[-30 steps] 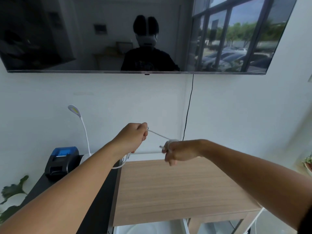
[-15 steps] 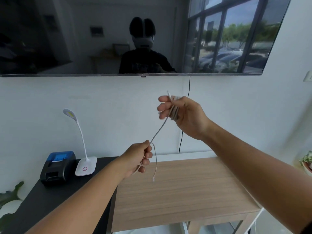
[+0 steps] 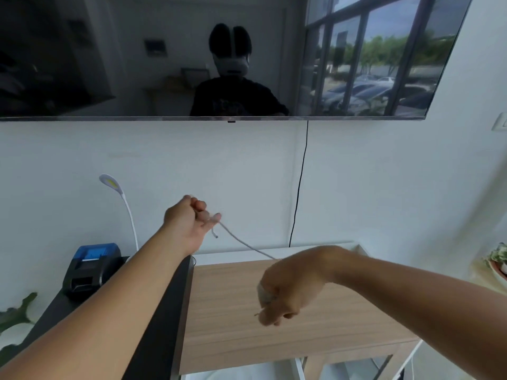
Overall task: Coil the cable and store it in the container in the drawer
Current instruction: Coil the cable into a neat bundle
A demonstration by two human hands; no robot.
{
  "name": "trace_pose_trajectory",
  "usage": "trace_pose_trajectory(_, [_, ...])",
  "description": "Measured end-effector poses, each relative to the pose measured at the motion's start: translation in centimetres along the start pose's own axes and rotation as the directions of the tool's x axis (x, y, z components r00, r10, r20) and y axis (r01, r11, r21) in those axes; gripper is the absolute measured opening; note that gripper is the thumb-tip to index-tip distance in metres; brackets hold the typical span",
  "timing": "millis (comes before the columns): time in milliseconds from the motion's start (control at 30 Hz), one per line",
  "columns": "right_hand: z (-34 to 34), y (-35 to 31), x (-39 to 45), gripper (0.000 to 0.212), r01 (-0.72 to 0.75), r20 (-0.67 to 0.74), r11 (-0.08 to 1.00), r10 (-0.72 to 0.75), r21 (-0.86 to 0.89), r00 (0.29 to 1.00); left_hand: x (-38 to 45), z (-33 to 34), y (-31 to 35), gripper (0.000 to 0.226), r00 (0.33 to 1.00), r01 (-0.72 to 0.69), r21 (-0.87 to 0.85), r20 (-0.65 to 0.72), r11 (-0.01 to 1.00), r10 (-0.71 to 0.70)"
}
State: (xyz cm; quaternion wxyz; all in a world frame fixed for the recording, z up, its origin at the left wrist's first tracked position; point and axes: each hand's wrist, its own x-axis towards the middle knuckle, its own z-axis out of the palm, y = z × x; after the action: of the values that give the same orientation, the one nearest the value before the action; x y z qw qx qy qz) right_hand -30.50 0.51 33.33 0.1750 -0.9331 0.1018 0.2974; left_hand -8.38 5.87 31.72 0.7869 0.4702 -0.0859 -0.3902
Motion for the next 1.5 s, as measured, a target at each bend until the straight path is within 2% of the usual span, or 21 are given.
trace_pose_trajectory(100, [0.6, 4.7, 1.8, 0.038, -0.211, -0.094, 0.958, 0.196, -0.195, 0.976, -0.2, -1.6, 0.5, 0.033, 0.999, -0.012, -0.066, -0.042, 0.998, 0.009])
trace_pose_trajectory(233, [-1.0, 10.4, 2.8, 0.025, -0.349, -0.374, 0.927, 0.374, 0.136, 0.848, -0.8, -2.9, -0.3, 0.035, 0.996, 0.005, -0.091, -0.085, 0.996, -0.013])
trace_pose_trajectory(300, [-2.5, 11.3, 2.6, 0.026, -0.176, -0.458, 0.869, 0.405, 0.463, 0.791, -1.2, -3.2, -1.2, 0.035, 0.996, 0.027, -0.103, -0.083, 0.994, -0.036])
trace_pose_trajectory(400, [-4.8, 9.8, 1.7, 0.031, 0.27, -0.563, 0.582, 0.409, 0.767, 0.718, -1.5, -3.2, -3.0, 0.037, 0.993, 0.085, -0.114, -0.077, 0.99, -0.094])
trace_pose_trajectory(467, [-6.1, 8.2, 1.2, 0.04, 0.517, -0.646, 0.392, 0.381, 0.761, 0.662, -1.8, -2.8, -4.4, 0.037, 0.987, 0.132, -0.134, -0.069, 0.982, -0.142])
trace_pose_trajectory(533, [-6.9, 6.4, 0.6, 0.031, 0.743, -0.762, 0.2, 0.299, 0.638, 0.574, -2.2, -2.2, -5.6, 0.038, 0.979, 0.189, -0.169, -0.041, 0.967, -0.199])
trace_pose_trajectory(600, [-7.5, 4.5, -0.1, 0.011, 0.839, -0.818, 0.035, 0.247, 0.543, 0.519, -2.5, -1.4, -6.5, 0.039, 0.967, 0.246, -0.2, -0.014, 0.948, -0.254])
trace_pose_trajectory(667, [-7.6, 2.3, -0.9, 0.031, 0.839, -0.82, -0.053, 0.186, 0.541, 0.541, -2.8, -0.7, -7.2, 0.037, 0.953, 0.295, -0.208, -0.002, 0.933, -0.302])
trace_pose_trajectory(767, [-7.6, 0.3, -1.8, 0.04, 0.828, -0.83, 0.056, 0.06, 0.557, 0.555, -3.3, -0.5, -7.6, 0.015, 0.931, 0.366, -0.004, -0.007, 0.931, -0.366])
trace_pose_trajectory(833, [-7.5, -0.5, -2.4, 0.041, 0.822, -0.838, 0.195, 0.0, 0.535, 0.545, -3.4, -0.9, -7.8, 0.043, 0.903, 0.429, 0.274, -0.091, 0.861, -0.42])
trace_pose_trajectory(933, [-7.5, -0.6, -2.9, 0.041, 0.792, -0.835, 0.319, -0.004, 0.521, 0.551, -4.2, -0.2, -6.6, 0.059, 0.961, 0.276, 0.665, -0.2, 0.694, -0.191])
trace_pose_trajectory(1000, [-7.6, -0.3, -2.9, 0.042, 0.766, -0.837, 0.391, 0.021, 0.51, 0.546, -4.3, 0.3, -4.8, 0.051, 0.988, 0.154, 0.777, -0.109, 0.61, -0.11])
trace_pose_trajectory(1033, [-7.7, 0.0, -2.9, 0.042, 0.757, -0.842, 0.419, 0.037, 0.502, 0.538, -4.6, 0.4, -3.6, 0.048, 0.977, 0.153, 0.818, -0.04, 0.554, -0.209])
trace_pose_trajectory(1133, [-8.3, 0.9, -3.1, 0.042, 0.75, -0.855, 0.444, 0.082, 0.491, 0.512, -6.2, 1.1, -0.4, 0.06, 0.841, 0.022, 0.96, 0.134, 0.28, -0.524])
trace_pose_trajectory(1167, [-8.5, 1.1, -3.1, 0.042, 0.75, -0.856, 0.441, 0.093, 0.493, 0.508, -6.8, 1.6, 0.3, 0.061, 0.849, -0.054, 0.963, 0.184, 0.264, -0.495])
trace_pose_trajectory(1233, [-8.9, 1.4, -3.2, 0.041, 0.754, -0.853, 0.422, 0.107, 0.504, 0.51, -7.3, 2.6, 1.0, 0.051, 0.929, -0.276, 0.925, 0.326, 0.26, -0.175])
trace_pose_trajectory(1300, [-9.0, 1.5, -3.0, 0.041, 0.759, -0.847, 0.399, 0.096, 0.514, 0.523, -7.8, 3.6, 1.1, 0.053, 0.851, -0.526, 0.83, 0.515, 0.186, 0.106])
trace_pose_trajectory(1333, [-8.9, 1.6, -2.9, 0.04, 0.759, -0.844, 0.396, 0.086, 0.517, 0.53, -7.9, 4.3, 0.8, 0.059, 0.799, -0.598, 0.767, 0.592, 0.233, 0.106])
trace_pose_trajectory(1367, [-8.9, 1.6, -2.8, 0.041, 0.756, -0.841, 0.4, 0.075, 0.518, 0.536, -8.1, 5.0, 0.1, 0.063, 0.763, -0.618, 0.7, 0.644, 0.357, 0.058])
trace_pose_trajectory(1433, [-8.9, 1.6, -2.7, 0.041, 0.748, -0.833, 0.402, 0.073, 0.528, 0.548, -8.6, 6.1, -1.9, 0.048, 0.72, -0.551, 0.587, 0.694, 0.593, -0.018])
trace_pose_trajectory(1500, [-8.9, 1.5, -2.9, 0.041, 0.755, -0.834, 0.376, 0.104, 0.537, 0.541, -9.2, 6.4, -3.5, 0.038, 0.718, -0.455, 0.541, 0.693, 0.708, -0.068])
